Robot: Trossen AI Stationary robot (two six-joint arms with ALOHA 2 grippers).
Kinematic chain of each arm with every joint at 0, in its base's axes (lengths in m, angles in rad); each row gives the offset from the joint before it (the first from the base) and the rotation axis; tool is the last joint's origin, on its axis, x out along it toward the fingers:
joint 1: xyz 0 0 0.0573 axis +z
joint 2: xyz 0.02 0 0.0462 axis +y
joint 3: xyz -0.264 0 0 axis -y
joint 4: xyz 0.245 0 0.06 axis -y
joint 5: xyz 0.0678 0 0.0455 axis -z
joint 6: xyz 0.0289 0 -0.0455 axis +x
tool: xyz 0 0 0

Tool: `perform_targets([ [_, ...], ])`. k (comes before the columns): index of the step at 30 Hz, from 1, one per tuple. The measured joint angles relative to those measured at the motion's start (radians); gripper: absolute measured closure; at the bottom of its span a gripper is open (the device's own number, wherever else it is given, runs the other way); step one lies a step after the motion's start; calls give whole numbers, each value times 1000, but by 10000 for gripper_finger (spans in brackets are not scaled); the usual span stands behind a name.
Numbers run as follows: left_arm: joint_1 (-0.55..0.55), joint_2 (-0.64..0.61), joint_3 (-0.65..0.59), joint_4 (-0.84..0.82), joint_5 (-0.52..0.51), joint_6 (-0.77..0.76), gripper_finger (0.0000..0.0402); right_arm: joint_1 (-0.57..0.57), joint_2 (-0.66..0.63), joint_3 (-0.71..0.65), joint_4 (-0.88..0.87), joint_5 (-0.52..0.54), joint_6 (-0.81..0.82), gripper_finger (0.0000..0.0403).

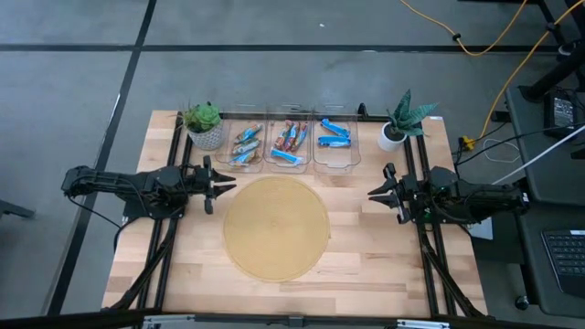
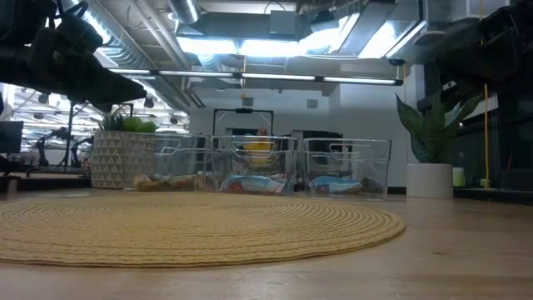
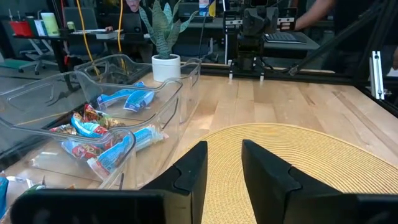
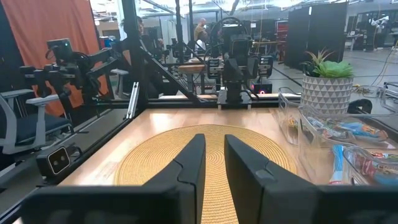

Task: Pick and place Granola Bars by type
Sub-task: Return to Home Position

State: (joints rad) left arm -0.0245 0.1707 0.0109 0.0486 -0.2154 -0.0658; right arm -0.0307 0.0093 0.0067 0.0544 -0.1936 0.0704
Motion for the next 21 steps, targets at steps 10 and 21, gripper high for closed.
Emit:
perform_targets([
  [10,0,0,0,0,0,0,315,0,0,0,0,0,0,339],
  [21,0,0,0,0,0,0,314,0,0,0,0,0,0,339],
])
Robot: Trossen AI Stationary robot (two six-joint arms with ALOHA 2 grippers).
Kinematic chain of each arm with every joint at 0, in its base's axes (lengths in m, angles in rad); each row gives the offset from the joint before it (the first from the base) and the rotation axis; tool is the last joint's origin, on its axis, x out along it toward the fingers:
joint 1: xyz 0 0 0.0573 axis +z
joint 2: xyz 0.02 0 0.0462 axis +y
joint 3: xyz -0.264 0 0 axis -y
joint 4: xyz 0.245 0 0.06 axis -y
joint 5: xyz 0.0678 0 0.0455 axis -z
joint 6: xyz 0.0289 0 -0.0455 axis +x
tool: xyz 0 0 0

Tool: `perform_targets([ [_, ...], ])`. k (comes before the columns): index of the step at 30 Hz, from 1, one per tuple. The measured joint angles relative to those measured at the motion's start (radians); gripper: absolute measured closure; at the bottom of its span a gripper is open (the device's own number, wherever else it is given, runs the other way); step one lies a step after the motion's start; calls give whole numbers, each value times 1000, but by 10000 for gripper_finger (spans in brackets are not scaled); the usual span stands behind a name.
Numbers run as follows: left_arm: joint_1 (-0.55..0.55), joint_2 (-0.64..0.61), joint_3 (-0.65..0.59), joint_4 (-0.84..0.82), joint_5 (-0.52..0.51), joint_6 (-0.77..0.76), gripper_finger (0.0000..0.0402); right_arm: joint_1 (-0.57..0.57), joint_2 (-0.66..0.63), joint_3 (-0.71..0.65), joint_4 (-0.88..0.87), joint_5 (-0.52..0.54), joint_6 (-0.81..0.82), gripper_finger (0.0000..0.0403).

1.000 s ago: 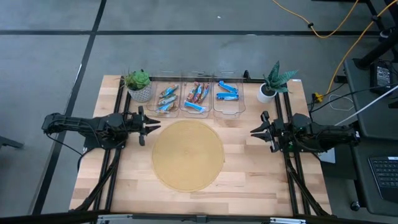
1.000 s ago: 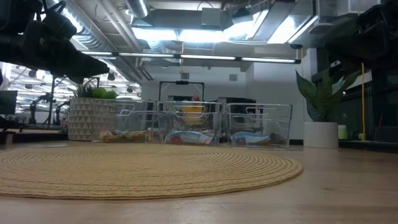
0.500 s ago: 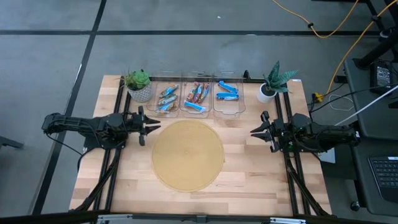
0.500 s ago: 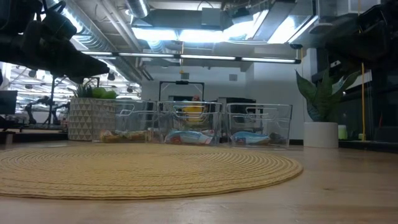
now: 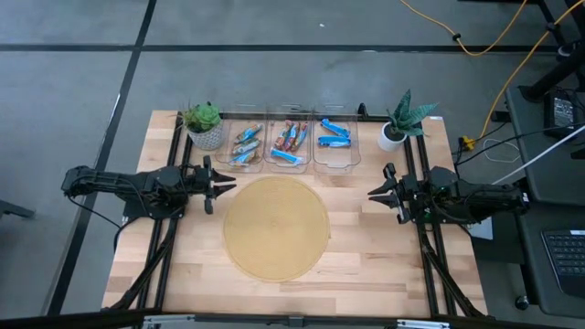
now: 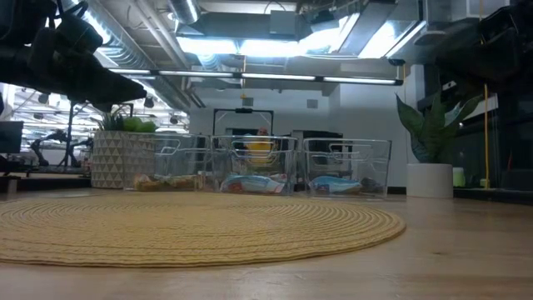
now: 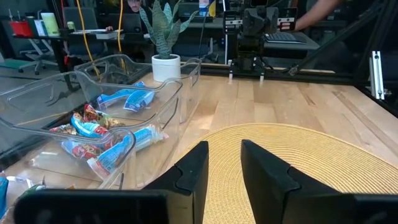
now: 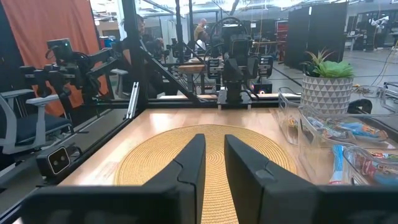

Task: Pick and place Granola Bars by type
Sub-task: Return to Home Position

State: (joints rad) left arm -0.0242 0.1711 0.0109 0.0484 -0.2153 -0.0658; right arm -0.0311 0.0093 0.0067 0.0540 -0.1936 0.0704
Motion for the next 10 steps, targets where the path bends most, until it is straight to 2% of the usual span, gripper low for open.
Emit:
perform_targets([
  [10,0,0,0,0,0,0,309,0,0,0,0,0,0,339],
])
